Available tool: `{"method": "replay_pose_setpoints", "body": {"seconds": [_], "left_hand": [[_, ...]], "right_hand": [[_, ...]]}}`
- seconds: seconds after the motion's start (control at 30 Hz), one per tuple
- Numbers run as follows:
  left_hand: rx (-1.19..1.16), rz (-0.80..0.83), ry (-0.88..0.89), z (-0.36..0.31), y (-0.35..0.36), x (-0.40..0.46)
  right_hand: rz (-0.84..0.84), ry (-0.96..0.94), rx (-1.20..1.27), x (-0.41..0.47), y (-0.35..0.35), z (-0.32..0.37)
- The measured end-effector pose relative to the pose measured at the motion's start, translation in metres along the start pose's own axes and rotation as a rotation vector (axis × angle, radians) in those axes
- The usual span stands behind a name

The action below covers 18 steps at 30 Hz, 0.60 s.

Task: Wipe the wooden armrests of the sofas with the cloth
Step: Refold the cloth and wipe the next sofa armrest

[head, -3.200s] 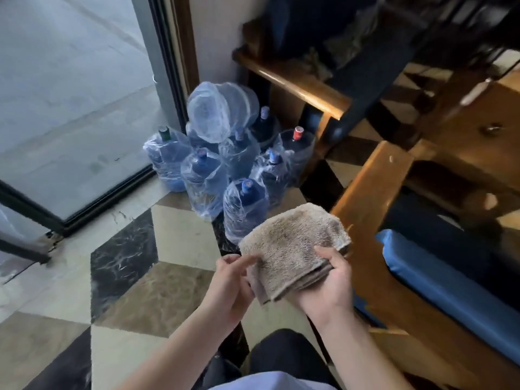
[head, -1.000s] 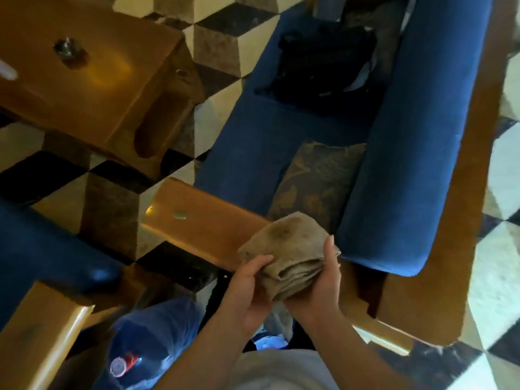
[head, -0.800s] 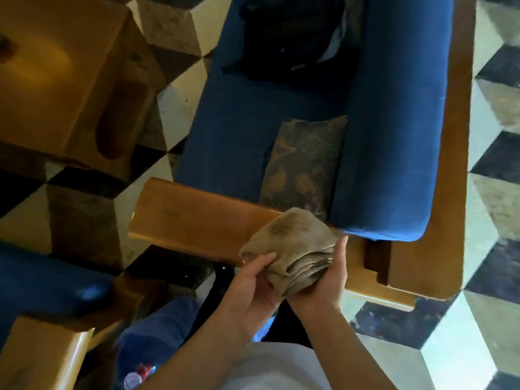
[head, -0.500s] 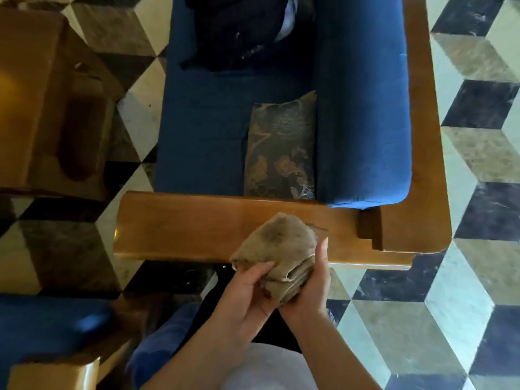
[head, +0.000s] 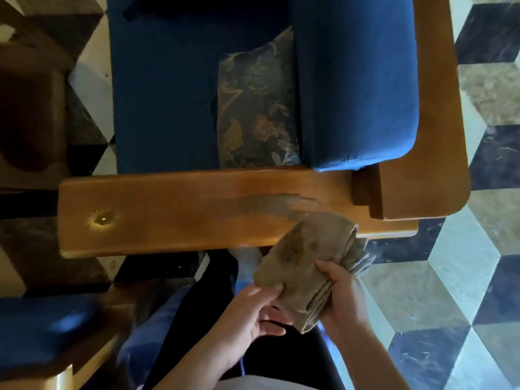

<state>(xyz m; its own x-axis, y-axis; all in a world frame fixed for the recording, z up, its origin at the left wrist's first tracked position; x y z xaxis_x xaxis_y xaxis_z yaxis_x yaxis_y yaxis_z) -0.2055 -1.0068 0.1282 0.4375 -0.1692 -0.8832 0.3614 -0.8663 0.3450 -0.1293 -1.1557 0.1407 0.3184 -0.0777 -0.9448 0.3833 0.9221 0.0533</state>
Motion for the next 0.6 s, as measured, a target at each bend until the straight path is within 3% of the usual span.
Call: {"method": "replay_pose_setpoints", "body": {"seconds": [0.1,0.13,0.2,0.27,0.33,0.47,0.6], "left_hand": [[0.835,-0.171,0.234,-0.017,-0.020,0.020],[0.972,-0.277,0.349,-0.028,-0.026,0.027],[1.092,-0.429,0.535,-0.055,-0.033,0.041],[1.270,-0.460,0.625,-0.082,-0.035,0.057],[1.336,-0.439,0.593,-0.105,-0.035,0.061],[1.400,-0.422,0.614,-0.136,-0.039,0.049],[1.521,-0.423,0.690,-0.144,-0.046,0.041]], "right_hand": [[-0.168,-0.267,-0.251,0.013,-0.002,0.019],[-0.215,-0.348,-0.338,0.017,0.001,0.024],[-0.285,-0.492,-0.483,0.032,0.015,0.031],[-0.313,-0.651,-0.623,0.053,0.032,0.034],[-0.318,-0.718,-0.890,0.077,0.045,0.034],[-0.281,-0.663,-1.254,0.098,0.054,0.031],[-0.318,-0.848,-1.482,0.102,0.052,0.042]]}}
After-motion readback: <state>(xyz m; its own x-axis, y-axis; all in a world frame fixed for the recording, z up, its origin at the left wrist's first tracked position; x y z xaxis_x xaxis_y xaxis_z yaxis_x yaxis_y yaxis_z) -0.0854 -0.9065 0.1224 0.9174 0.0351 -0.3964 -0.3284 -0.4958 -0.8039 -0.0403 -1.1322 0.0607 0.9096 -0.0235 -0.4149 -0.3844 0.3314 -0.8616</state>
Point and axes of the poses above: each hand's wrist, its own x-axis towards the middle knuckle, its own y-axis out of the palm, z = x × y, the point moved 3 cm from there along x, towards the middle knuckle, and after that the axes turned 4 degrees about y, right-handed, at the moved point
